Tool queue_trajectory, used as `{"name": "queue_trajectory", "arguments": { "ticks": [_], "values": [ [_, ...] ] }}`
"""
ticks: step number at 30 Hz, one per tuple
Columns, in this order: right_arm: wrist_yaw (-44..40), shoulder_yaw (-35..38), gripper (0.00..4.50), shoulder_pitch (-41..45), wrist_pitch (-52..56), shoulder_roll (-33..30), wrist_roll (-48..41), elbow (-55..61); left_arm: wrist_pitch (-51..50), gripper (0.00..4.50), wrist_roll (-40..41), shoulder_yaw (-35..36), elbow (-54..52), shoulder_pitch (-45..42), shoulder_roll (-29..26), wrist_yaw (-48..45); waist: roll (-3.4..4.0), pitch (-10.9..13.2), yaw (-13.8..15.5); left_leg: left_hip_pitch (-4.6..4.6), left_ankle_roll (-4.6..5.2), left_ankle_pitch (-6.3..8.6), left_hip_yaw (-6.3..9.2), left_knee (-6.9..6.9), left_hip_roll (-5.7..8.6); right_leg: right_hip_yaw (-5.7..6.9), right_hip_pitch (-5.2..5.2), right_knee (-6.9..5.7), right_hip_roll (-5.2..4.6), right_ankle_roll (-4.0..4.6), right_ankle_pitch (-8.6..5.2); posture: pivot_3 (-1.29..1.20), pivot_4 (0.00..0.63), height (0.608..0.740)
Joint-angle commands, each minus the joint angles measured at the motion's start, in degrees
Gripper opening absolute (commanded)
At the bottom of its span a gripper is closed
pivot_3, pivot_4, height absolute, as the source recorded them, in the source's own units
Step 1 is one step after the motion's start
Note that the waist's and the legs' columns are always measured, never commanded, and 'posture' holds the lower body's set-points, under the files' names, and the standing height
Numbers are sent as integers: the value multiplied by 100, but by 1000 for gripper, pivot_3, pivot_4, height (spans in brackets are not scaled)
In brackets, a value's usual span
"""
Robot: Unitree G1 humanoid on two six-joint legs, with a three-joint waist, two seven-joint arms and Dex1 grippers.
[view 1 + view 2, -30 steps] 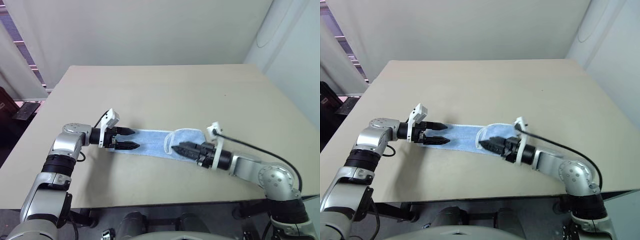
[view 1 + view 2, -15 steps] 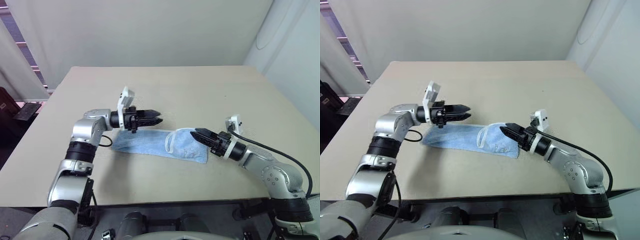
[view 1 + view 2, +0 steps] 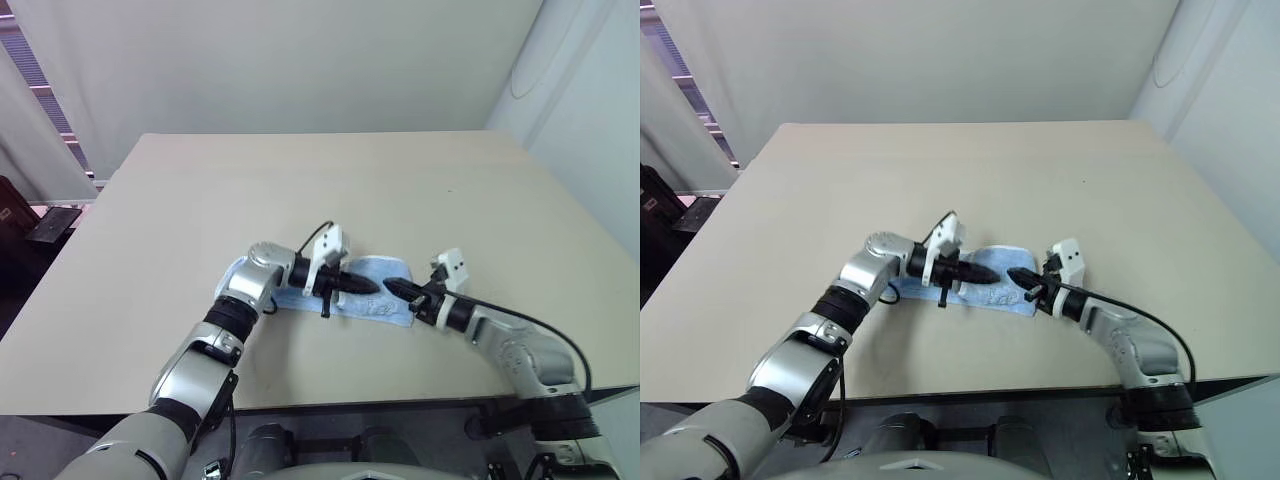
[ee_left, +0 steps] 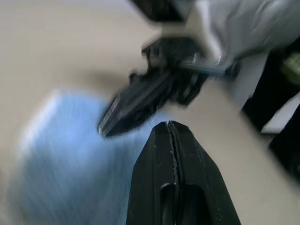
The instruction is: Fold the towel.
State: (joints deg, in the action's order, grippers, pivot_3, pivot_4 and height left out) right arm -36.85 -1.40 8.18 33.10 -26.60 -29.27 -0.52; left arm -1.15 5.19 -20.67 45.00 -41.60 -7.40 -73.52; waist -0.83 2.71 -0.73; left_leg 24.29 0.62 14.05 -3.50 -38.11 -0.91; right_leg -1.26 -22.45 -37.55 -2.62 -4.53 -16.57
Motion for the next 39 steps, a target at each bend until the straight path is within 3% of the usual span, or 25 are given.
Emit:
{"name": "queue_trajectory", "arguments": {
  "ticks": [1,8,15,21,28,34,39],
  "values": [
    [-72,-173,0,-147,-167,-13,338,-36,746,28,-567,-234,561,23,44,376,-8,-6,7,0,0,0,1,0,0,0,0,0,-2,0,0,0,0,740],
    [-215,2,0,-184,-226,-9,346,78,329,28,-187,255,723,-179,224,98,-6,-32,2,-52,-5,4,6,0,-1,3,34,8,-26,15,3,0,0,740],
    [-554,479,0,-218,31,-10,-309,665,-789,28,473,856,-52,-283,-138,-441,0,-30,-19,-2,-2,2,9,1,-4,-1,0,2,-18,16,8,0,0,740],
    [-511,980,0,-62,570,50,-1087,1066,-1763,1945,800,1329,-1134,-85,-1003,-296,2,-30,-11,5,-2,1,19,7,-5,-1,-11,-4,-9,1,16,0,0,740],
    [-130,1126,0,381,996,143,-1336,1025,-3835,4394,1469,1858,-2403,386,-2242,-144,5,-28,-37,2,-2,2,21,8,-4,1,-8,-4,-15,15,8,0,0,740],
    [4,1068,0,738,1388,252,-1478,814,-5953,4455,2356,2264,-3097,719,-3111,-114,7,-27,-42,3,-6,3,22,9,-4,2,-11,-6,-27,18,7,0,0,740],
    [135,1185,0,929,1607,429,-1704,688,-7353,4455,2666,2679,-2988,860,-3460,623,13,-23,-48,3,-21,12,22,16,-1,3,-28,-5,-40,20,7,0,0,740]
  ]
}}
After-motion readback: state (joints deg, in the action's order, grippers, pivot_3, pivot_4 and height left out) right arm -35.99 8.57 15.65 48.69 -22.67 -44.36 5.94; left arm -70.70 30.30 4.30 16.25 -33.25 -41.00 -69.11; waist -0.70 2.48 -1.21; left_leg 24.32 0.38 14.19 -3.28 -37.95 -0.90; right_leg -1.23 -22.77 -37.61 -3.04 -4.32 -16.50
